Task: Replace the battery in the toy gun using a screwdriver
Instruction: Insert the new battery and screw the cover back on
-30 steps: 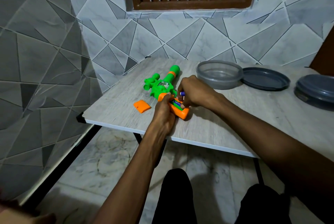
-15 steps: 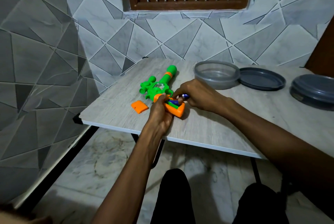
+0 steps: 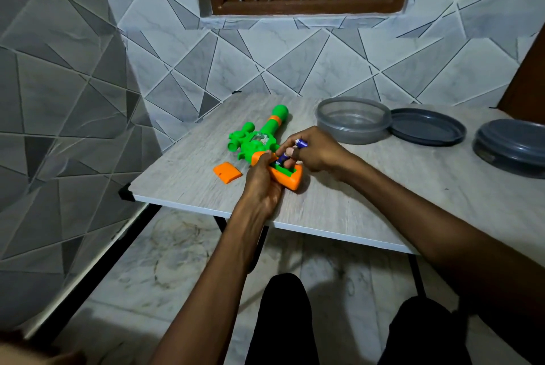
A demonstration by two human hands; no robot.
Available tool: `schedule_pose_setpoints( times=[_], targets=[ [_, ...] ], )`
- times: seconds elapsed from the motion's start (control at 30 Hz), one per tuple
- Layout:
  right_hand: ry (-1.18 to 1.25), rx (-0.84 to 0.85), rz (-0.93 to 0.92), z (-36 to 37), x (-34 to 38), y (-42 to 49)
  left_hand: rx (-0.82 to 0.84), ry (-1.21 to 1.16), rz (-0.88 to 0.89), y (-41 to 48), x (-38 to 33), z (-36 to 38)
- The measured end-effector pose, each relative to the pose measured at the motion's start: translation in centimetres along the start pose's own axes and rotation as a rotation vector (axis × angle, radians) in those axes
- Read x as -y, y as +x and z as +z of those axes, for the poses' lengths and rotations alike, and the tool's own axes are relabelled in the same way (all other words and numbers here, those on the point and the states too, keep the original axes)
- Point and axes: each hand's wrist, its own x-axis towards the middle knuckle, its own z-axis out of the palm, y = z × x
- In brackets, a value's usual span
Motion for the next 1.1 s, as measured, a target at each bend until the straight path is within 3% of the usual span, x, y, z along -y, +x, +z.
schedule_pose_setpoints(
  times=[0.13, 0.47, 0.53, 0.63, 0.73, 0.83, 1.1],
  targets=[
    [0.073, -0.043, 0.122, 0.1, 0.7, -0.2, -0.019, 0.016, 0.017, 0.5, 0.1, -0.3],
    [-0.240, -0.249, 0.072, -0.9, 1.2, -1.2, -0.086, 0.018, 0.028, 1.5, 0.4, -0.8],
    [-0.388, -0.213, 0.002, -0.7, 0.4, -1.0, -0.076, 0.021, 0.036, 1.6, 0.4, -0.8],
    [-0.599, -0.024, -0.039, -0.5, 0.1, -0.6, -0.066, 0.047, 0.036, 1.5, 0.5, -0.7],
    [-0.684, 0.126, -0.067, -0.6, 0.9, -0.4, -0.050, 0.050, 0.035, 1.4, 0.6, -0.7],
    [-0.686, 0.159, -0.086, -0.8, 1.1, -0.2, -0.065, 0.037, 0.046, 1.2, 0.6, -0.7],
    [-0.285, -0.243, -0.213, -0.5, 0.0, -0.5, -0.060, 0.074, 0.048, 0.0, 0.2, -0.2]
  ],
)
